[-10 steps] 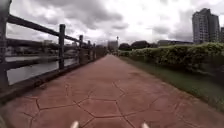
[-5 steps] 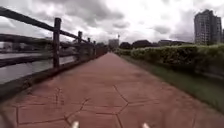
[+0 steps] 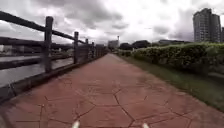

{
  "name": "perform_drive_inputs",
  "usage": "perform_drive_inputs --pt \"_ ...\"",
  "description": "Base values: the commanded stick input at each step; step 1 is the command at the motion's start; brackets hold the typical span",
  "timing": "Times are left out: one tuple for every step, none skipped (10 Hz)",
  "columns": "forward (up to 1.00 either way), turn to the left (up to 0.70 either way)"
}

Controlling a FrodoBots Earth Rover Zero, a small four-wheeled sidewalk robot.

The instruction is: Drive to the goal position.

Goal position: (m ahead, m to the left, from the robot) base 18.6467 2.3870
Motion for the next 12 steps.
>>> perform_drive_inputs --pt "0.7 0.0" --pt "0.7 0.0" --pt "0.7 0.0" --pt "0.7 0.0" --pt "0.7 0.0" --pt "0.7 0.0" --pt "0.7 0.0" --pt "0.7 0.0" --pt "0.7 0.0" --pt "0.7 0.0" --pt "0.7 0.0" --pt "0.7 0.0"
